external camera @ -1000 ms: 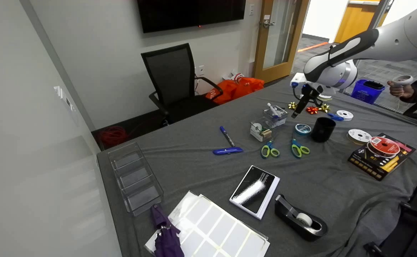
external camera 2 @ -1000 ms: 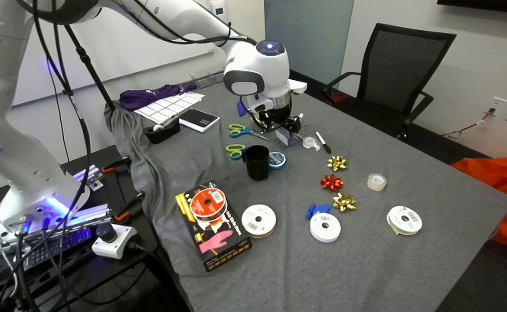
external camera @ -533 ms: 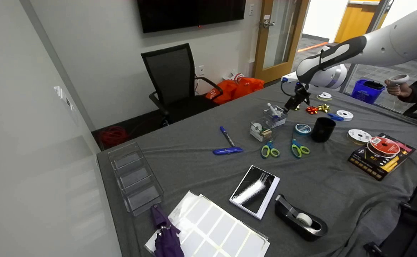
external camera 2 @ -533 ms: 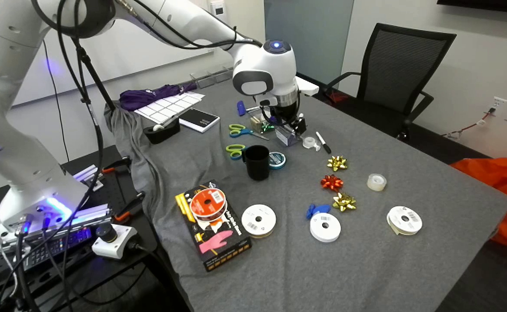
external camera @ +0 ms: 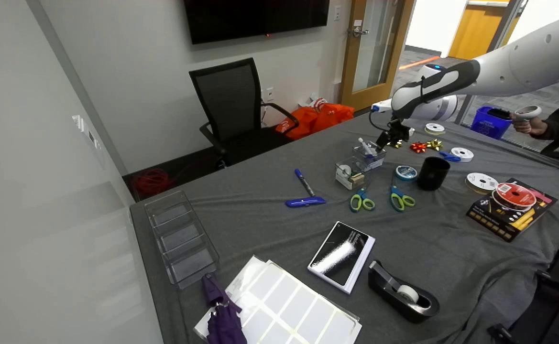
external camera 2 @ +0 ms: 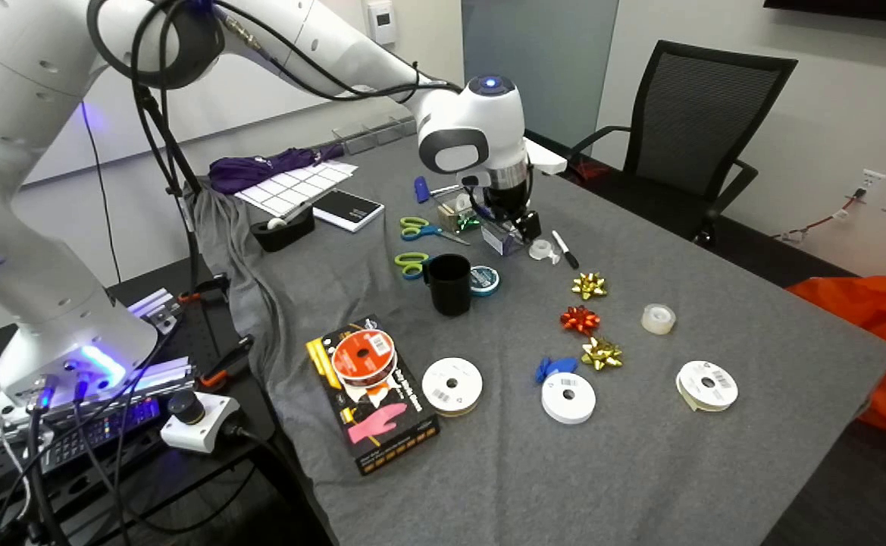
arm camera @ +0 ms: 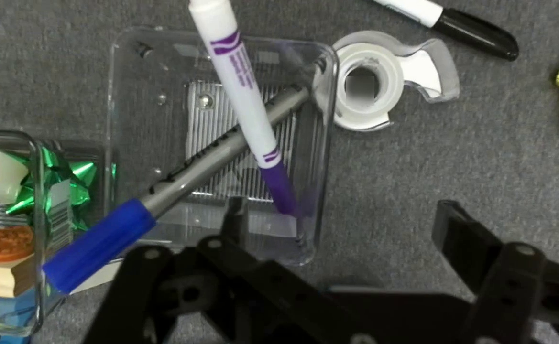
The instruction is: Remove the markers from the black cup, put them inside the clear bowl on the right and move it to the front
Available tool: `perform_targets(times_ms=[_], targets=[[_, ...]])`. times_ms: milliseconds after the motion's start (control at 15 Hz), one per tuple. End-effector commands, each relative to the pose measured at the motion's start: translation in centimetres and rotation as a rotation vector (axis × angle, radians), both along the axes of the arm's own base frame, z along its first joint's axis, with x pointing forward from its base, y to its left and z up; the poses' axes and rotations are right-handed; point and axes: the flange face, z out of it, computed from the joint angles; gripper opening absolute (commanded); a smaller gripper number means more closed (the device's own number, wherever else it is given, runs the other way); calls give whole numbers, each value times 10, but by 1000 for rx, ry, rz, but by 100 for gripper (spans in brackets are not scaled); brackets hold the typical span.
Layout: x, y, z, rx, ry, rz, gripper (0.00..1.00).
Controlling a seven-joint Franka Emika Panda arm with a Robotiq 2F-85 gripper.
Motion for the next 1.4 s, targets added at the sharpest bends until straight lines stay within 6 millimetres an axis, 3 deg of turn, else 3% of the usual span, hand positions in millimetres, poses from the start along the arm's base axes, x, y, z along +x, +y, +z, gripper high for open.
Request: perform_targets(times_ms=[0,67,800,1000,1333], targets=[[9,-3,-9,-19,-6,-29,100],[9,-4,-12,-23,-5,-37,79],[14,-1,-16,-28,-12,-36,3],[16,0,-12,-22,-19,-31,0],[14,3,11,-6,-42,26,1]])
